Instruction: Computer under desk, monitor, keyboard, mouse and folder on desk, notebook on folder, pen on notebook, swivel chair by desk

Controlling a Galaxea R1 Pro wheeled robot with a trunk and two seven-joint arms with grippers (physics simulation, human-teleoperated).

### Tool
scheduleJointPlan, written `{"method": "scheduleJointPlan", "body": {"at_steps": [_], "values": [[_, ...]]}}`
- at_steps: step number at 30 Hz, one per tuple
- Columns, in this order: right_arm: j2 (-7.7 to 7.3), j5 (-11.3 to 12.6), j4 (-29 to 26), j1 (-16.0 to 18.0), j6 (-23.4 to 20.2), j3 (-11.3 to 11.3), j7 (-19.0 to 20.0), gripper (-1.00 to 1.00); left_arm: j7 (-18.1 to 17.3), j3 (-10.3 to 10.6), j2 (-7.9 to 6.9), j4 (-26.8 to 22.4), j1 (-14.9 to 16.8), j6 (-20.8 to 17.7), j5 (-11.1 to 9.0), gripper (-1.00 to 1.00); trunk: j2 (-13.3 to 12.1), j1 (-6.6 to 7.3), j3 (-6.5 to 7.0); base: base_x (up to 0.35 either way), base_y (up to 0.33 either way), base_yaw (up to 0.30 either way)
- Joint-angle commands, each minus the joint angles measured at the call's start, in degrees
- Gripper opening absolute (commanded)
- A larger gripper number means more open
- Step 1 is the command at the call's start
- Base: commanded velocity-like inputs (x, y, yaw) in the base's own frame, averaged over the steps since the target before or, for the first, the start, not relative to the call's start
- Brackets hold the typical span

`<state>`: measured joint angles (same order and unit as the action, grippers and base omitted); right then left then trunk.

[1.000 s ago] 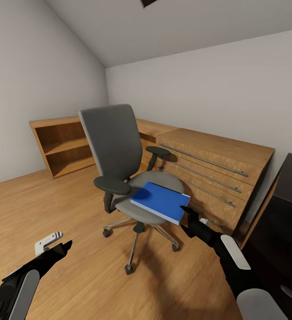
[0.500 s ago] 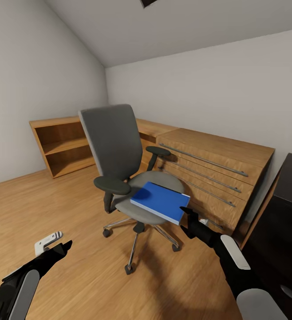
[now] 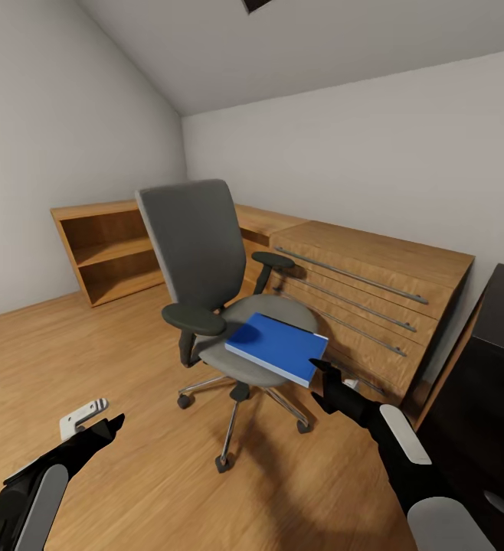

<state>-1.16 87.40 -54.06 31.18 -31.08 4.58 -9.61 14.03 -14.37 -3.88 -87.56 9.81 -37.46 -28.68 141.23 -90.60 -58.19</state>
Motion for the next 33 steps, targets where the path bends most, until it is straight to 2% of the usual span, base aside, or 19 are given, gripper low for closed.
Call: {"method": "scheduleJointPlan", "body": {"at_steps": [1, 5, 11, 33], "values": [[0.01, 0.6, -0.08, 0.03, -0.17, 0.09, -0.56, 1.0, 0.47, 0.02, -0.01, -0.07, 0.03, -0.22, -0.6, 1.0, 0.02, 0.01, -0.06, 0.0, 0.0, 0.0], [0.01, 0.58, -0.08, 0.03, -0.15, 0.08, -0.58, 1.0, 0.47, 0.04, -0.05, -0.08, 0.03, -0.24, -0.61, 1.0, 0.02, 0.01, -0.06, 0.0, 0.0, 0.0], [0.02, 0.58, -0.08, 0.03, -0.13, 0.07, -0.58, 1.0, 0.47, 0.05, 0.01, -0.07, 0.03, -0.25, -0.61, 1.0, -2.38, 1.33, 1.02, 0.0, 0.0, 0.0], [0.02, 0.58, 0.08, 0.03, -0.12, 0.11, -0.59, 1.0, 0.47, -0.04, -0.02, -0.07, 0.03, -0.25, -0.69, 1.0, -2.38, 1.33, 1.02, -0.031, 0.021, 0.0]]}}
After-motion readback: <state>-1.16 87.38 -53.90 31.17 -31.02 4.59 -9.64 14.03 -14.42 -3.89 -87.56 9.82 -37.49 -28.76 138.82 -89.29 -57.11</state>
